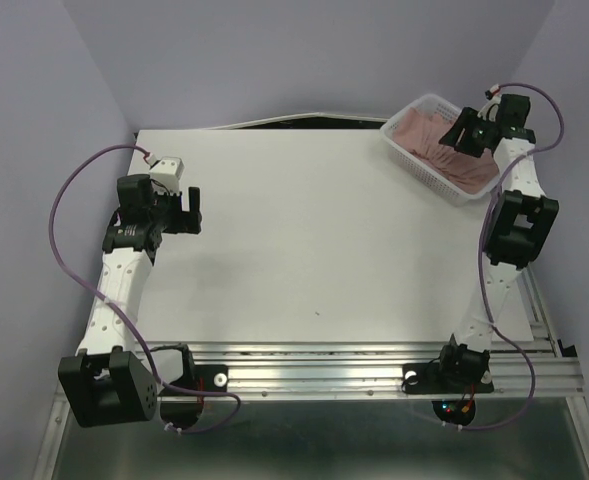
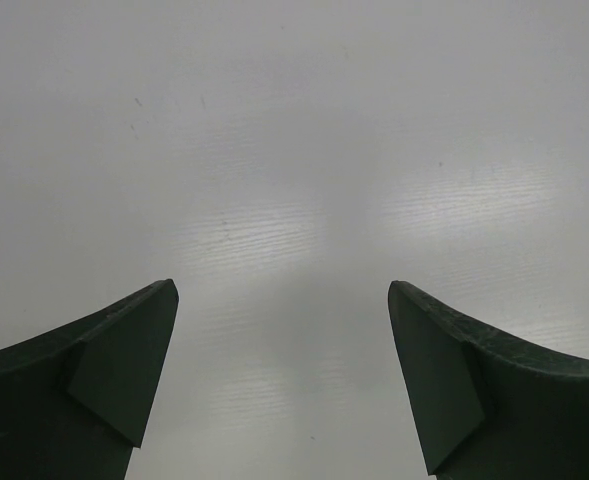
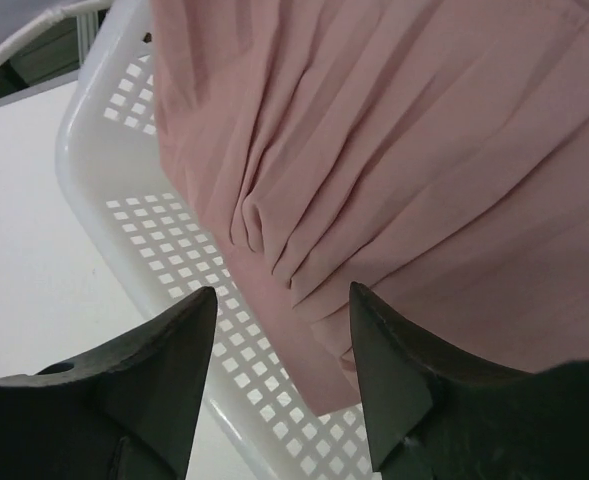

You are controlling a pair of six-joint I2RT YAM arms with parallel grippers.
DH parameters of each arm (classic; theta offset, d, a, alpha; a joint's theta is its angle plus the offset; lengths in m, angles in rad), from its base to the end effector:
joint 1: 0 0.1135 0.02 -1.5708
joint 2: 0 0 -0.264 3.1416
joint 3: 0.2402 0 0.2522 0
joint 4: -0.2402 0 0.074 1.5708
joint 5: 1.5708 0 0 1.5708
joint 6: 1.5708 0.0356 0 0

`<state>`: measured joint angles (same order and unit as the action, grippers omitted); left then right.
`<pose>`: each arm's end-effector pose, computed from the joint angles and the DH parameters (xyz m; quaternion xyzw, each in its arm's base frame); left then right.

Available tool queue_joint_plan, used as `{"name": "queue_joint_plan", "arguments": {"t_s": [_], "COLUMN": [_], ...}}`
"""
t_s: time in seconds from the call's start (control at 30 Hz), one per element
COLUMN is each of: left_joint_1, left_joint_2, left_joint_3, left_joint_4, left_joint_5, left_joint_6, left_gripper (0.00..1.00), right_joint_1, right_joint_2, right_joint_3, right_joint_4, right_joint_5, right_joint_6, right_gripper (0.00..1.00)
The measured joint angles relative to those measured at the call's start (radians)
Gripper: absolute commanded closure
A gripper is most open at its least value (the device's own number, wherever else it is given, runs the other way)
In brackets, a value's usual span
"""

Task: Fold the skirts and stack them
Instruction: Grab the skirt from the pile

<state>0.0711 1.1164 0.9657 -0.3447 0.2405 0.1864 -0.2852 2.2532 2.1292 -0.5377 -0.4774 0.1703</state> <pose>0.2508 0.0094 0.3216 0.1105 0.8477 -0.0369 0.5175 0.5039 -0.1307 0.2827 0.0960 0.8739 0.1876 0.4381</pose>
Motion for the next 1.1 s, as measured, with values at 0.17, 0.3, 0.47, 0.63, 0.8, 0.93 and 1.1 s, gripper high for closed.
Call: {"name": "queue_joint_plan", "arguments": {"t_s": [0.17, 0.3, 0.47, 0.63, 0.8, 0.93, 1.1], "left_joint_1": [0.000, 0.000, 0.000, 0.000, 0.000, 0.000, 0.000], "left_joint_2": [-0.020, -0.032, -0.032, -0.031, -0.031, -0.027, -0.023], "left_joint_3": [0.000, 0.000, 0.000, 0.000, 0.000, 0.000, 0.000], "left_joint_4": [-0.005, -0.005, -0.006, -0.006, -0.006, -0.006, -0.011], "left_joint_5": [-0.016, -0.032, -0.040, -0.043, -0.051, -0.053, -0.054], "left_joint_6": [-0.012, -0.012, -0.012, -0.012, -0.013, -0.014, -0.018], "left_gripper": [0.01, 0.01, 0.02, 0.01, 0.01, 0.01, 0.02], "right_joint_1": [0.019, 0.025, 0.031, 0.045, 0.065, 0.077, 0.080], "right_joint_2": [0.072, 0.105, 0.130, 0.176, 0.213, 0.213, 0.213], "right_joint_3": [0.000, 0.000, 0.000, 0.020, 0.052, 0.054, 0.058], "right_joint_4": [0.020, 0.024, 0.023, 0.007, -0.014, -0.022, -0.025], "right_joint_5": [0.002, 0.011, 0.053, 0.121, 0.202, 0.239, 0.260], "right_joint_6": [0.028, 0.039, 0.035, -0.014, -0.094, -0.143, -0.156], "right_gripper": [0.42, 0.25, 0.09, 0.14, 0.46, 0.81, 0.99]}}
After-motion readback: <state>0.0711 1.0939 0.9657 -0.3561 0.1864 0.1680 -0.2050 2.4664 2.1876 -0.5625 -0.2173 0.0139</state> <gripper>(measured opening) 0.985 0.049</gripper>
